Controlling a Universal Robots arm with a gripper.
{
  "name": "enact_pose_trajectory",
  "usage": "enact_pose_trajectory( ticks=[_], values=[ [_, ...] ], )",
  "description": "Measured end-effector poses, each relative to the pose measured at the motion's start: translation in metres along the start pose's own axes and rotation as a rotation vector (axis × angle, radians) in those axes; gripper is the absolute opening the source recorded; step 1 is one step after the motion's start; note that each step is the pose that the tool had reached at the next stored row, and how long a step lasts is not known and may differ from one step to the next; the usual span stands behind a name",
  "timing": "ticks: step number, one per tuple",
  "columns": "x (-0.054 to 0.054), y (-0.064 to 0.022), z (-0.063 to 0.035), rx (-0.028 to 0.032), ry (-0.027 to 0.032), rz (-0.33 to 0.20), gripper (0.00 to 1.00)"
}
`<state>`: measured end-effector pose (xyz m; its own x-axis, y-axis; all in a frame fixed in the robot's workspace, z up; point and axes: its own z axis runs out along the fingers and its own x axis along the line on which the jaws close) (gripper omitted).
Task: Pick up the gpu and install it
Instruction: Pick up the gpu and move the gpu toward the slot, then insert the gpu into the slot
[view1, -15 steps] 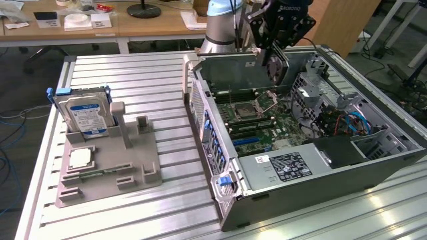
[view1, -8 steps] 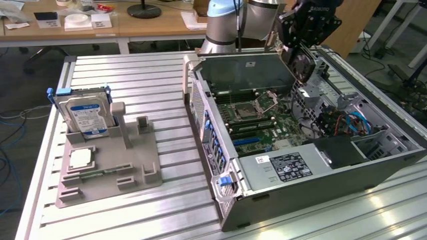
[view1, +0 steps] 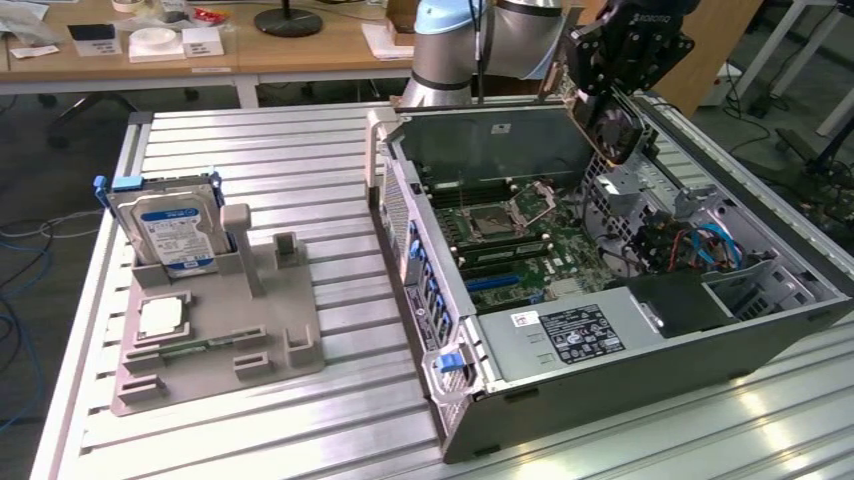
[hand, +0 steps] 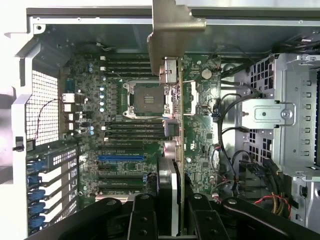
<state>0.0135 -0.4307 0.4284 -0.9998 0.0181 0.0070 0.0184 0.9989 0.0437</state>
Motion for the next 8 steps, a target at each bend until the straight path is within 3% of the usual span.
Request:
enact_pose_trajectory(
  ticks=[8],
  values=[
    [0.0000,0.0000,0.0000,0.0000,0.0000,0.000,0.28]
  ],
)
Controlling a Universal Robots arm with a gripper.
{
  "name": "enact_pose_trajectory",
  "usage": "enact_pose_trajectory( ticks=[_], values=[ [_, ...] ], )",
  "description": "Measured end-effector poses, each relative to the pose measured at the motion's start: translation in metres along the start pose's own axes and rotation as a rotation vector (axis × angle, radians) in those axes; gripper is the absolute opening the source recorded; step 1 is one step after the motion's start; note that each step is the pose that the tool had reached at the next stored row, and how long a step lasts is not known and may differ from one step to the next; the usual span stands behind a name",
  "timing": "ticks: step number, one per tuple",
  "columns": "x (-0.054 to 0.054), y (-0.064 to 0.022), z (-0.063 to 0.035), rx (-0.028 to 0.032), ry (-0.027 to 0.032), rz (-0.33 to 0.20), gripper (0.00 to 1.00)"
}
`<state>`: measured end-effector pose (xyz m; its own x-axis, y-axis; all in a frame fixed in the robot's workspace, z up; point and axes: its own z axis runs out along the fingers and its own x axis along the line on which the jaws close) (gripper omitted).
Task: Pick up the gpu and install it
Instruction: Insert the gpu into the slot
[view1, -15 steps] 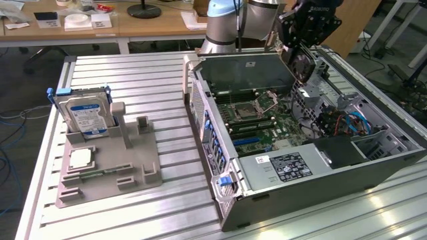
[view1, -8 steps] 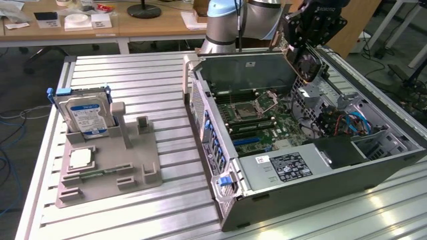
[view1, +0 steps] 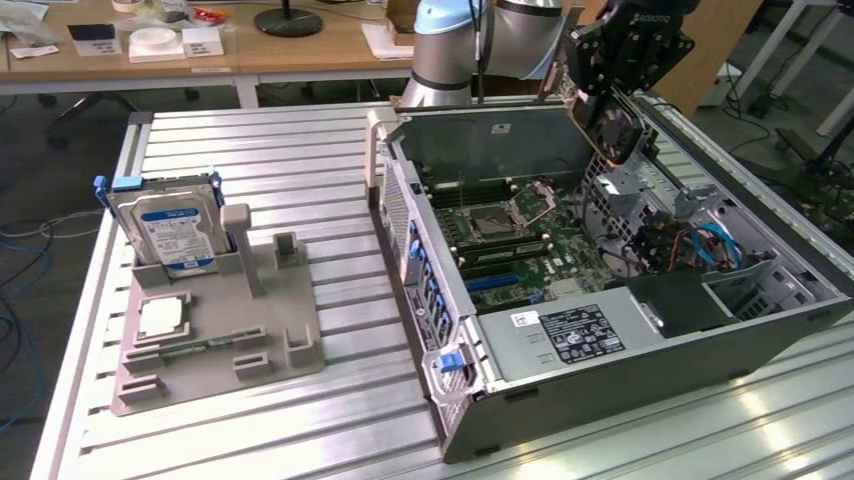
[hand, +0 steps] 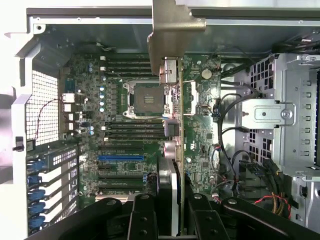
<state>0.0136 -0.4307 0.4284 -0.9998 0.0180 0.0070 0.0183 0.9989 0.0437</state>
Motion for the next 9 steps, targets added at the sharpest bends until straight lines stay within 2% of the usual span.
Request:
enact_pose_trajectory(
  ticks=[5,9],
  values=[
    [0.0000,0.0000,0.0000,0.0000,0.0006,-0.014,0.28],
    [0.0000,0.0000,0.0000,0.0004,0.0034,-0.079,0.28]
  ],
)
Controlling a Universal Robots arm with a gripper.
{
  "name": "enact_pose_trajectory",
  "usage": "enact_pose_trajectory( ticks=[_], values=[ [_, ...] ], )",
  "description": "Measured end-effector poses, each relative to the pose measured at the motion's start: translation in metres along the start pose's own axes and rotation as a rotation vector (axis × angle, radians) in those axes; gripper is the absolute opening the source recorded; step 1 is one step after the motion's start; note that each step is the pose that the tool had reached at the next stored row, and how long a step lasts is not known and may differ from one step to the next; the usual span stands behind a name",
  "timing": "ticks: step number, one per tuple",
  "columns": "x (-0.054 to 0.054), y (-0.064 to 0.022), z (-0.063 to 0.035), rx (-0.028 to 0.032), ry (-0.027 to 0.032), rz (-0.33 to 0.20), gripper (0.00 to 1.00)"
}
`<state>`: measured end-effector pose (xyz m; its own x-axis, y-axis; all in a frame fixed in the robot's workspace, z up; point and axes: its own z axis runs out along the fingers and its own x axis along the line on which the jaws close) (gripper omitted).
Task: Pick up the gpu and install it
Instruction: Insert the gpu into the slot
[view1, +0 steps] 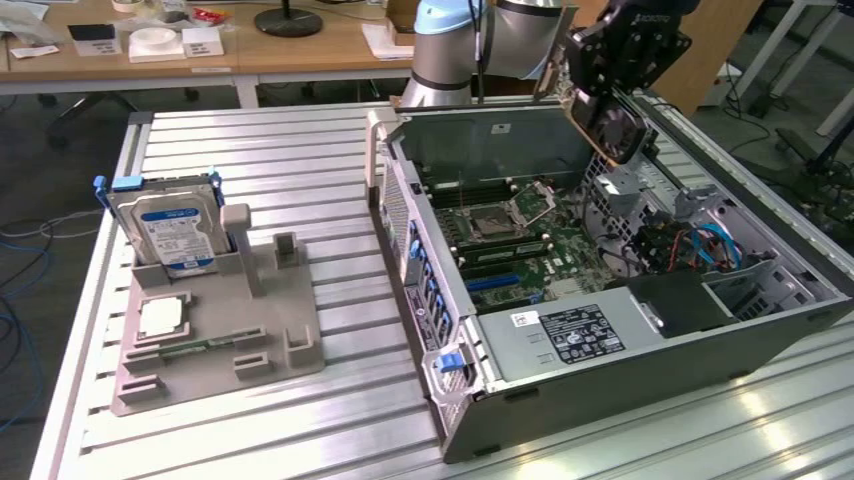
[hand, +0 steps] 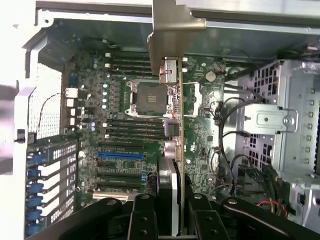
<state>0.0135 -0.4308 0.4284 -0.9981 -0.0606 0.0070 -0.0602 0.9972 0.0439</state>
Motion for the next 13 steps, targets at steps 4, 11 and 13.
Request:
enact_pose_trajectory(
  ticks=[4,11,13],
  values=[
    [0.0000,0.0000,0.0000,0.0005,0.0033,-0.073,0.28],
    [0.0000,0.0000,0.0000,0.0014,0.0087,-0.198,0.28],
    [0.0000,0.0000,0.0000,0.0016,0.0102,-0.232,0.28]
  ],
)
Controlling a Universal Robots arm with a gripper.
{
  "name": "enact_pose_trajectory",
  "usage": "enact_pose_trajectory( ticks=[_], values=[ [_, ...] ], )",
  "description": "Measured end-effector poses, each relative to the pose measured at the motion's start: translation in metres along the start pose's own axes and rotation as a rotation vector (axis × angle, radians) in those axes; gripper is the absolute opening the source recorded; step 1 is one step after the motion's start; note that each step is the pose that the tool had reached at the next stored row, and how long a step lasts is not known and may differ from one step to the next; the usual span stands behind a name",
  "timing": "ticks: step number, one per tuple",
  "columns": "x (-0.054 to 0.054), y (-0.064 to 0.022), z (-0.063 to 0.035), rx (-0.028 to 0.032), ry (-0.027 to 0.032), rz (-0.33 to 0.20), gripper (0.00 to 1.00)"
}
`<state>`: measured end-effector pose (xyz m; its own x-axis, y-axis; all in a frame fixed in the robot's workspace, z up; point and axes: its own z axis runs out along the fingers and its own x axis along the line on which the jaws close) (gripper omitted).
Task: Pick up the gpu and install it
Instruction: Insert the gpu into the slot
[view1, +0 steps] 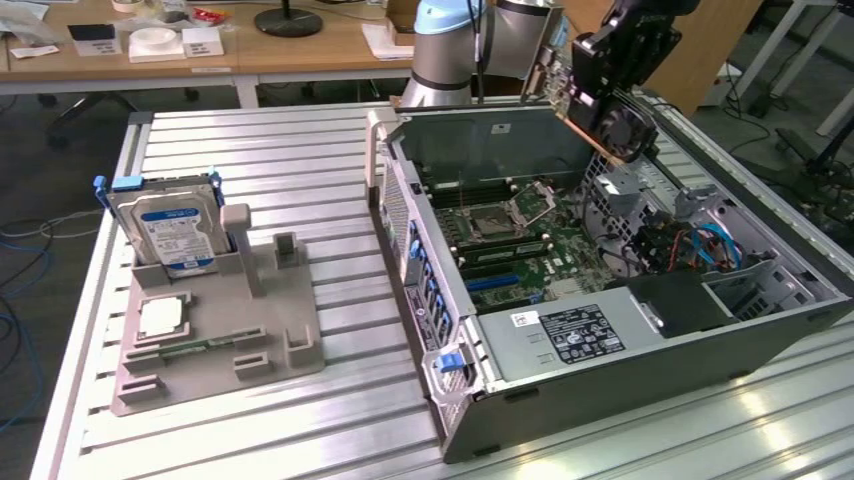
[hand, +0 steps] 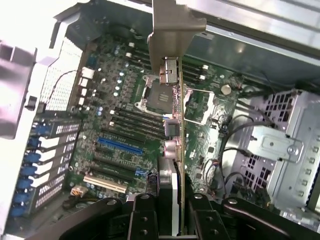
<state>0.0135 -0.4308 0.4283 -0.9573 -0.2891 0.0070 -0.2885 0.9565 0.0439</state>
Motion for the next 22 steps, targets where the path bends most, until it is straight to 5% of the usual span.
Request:
enact_pose_trajectory(
  ticks=[22],
  values=[
    [0.0000,0.0000,0.0001,0.0027,0.0161,-0.367,0.28]
  ],
)
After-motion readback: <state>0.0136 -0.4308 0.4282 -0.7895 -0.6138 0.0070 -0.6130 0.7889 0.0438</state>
